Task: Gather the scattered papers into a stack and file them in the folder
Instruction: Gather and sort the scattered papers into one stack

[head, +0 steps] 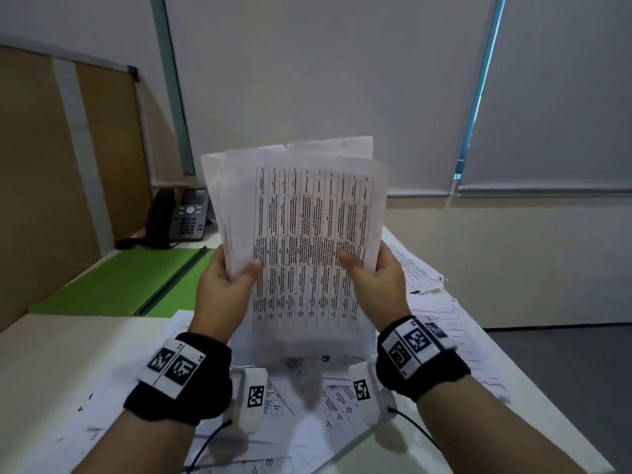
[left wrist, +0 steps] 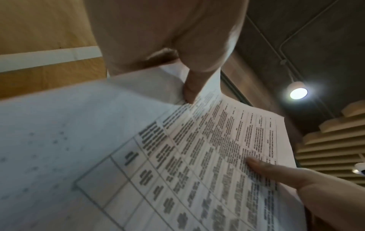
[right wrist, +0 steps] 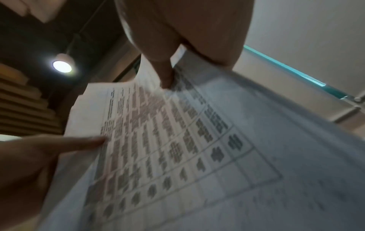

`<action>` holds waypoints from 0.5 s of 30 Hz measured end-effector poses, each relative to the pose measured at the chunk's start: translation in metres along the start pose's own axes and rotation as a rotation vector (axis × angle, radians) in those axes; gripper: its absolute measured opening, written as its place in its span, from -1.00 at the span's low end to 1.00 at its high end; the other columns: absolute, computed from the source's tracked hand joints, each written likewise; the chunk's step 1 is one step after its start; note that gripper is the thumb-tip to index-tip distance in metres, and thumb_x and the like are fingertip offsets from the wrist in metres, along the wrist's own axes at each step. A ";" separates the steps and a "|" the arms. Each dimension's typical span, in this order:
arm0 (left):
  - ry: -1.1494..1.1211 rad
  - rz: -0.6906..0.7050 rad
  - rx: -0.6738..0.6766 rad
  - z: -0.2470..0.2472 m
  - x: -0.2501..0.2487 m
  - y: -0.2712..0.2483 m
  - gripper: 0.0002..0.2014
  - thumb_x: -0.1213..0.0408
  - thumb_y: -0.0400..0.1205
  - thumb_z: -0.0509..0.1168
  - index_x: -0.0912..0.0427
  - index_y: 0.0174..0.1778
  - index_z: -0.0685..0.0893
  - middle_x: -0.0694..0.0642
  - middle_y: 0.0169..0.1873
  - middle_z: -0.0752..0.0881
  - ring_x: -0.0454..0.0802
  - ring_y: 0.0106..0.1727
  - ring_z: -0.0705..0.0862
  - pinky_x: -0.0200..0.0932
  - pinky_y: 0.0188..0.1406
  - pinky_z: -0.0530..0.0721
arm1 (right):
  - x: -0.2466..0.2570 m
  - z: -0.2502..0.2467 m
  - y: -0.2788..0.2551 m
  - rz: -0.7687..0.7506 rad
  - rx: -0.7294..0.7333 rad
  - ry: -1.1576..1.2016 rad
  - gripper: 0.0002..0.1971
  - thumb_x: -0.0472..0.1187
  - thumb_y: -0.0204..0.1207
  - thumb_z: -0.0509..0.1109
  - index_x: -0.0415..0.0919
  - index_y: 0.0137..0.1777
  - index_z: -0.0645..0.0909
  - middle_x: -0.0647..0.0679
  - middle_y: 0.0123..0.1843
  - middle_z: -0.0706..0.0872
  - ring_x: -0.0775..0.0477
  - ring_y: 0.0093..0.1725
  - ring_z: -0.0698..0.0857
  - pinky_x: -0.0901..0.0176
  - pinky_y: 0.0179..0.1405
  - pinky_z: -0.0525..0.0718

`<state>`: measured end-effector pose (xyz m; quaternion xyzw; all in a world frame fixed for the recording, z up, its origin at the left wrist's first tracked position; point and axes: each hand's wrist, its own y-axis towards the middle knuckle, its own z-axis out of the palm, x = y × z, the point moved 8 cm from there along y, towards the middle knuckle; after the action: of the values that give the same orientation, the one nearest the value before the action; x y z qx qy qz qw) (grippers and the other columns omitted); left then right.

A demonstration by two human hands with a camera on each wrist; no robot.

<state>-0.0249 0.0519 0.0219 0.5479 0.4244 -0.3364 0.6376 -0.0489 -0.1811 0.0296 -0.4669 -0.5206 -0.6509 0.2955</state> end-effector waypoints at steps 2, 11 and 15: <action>-0.002 0.059 -0.026 0.001 -0.011 -0.003 -0.56 0.32 0.53 0.41 -0.06 0.23 0.41 -0.21 -0.01 0.64 -0.21 0.00 0.66 -0.27 -0.02 0.63 | 0.008 0.001 -0.005 -0.078 -0.046 0.010 -0.70 -0.15 0.52 0.42 0.01 0.20 0.46 0.20 -0.09 0.69 0.40 -0.24 0.70 0.61 -0.32 0.63; 0.023 -0.074 -0.053 -0.010 0.007 -0.010 -0.45 0.27 0.56 0.38 0.08 0.34 0.19 -0.10 -0.01 0.56 -0.01 0.04 0.60 -0.08 0.09 0.50 | -0.004 -0.004 -0.008 -0.007 -0.037 -0.018 -0.54 -0.14 0.53 0.42 0.00 0.33 0.28 0.04 0.04 0.68 0.16 -0.09 0.71 0.55 -0.42 0.62; 0.060 -0.083 -0.063 -0.008 0.012 -0.008 -0.49 0.29 0.57 0.36 0.09 0.29 0.20 -0.20 -0.07 0.52 -0.16 -0.07 0.59 -0.17 -0.03 0.51 | -0.009 0.000 -0.006 0.025 -0.011 -0.032 -0.65 -0.16 0.57 0.37 -0.11 0.27 0.34 0.08 -0.05 0.65 0.21 -0.21 0.64 0.61 -0.52 0.56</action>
<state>-0.0287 0.0587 0.0068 0.5195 0.4760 -0.3324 0.6269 -0.0500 -0.1800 0.0188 -0.4851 -0.5158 -0.6426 0.2928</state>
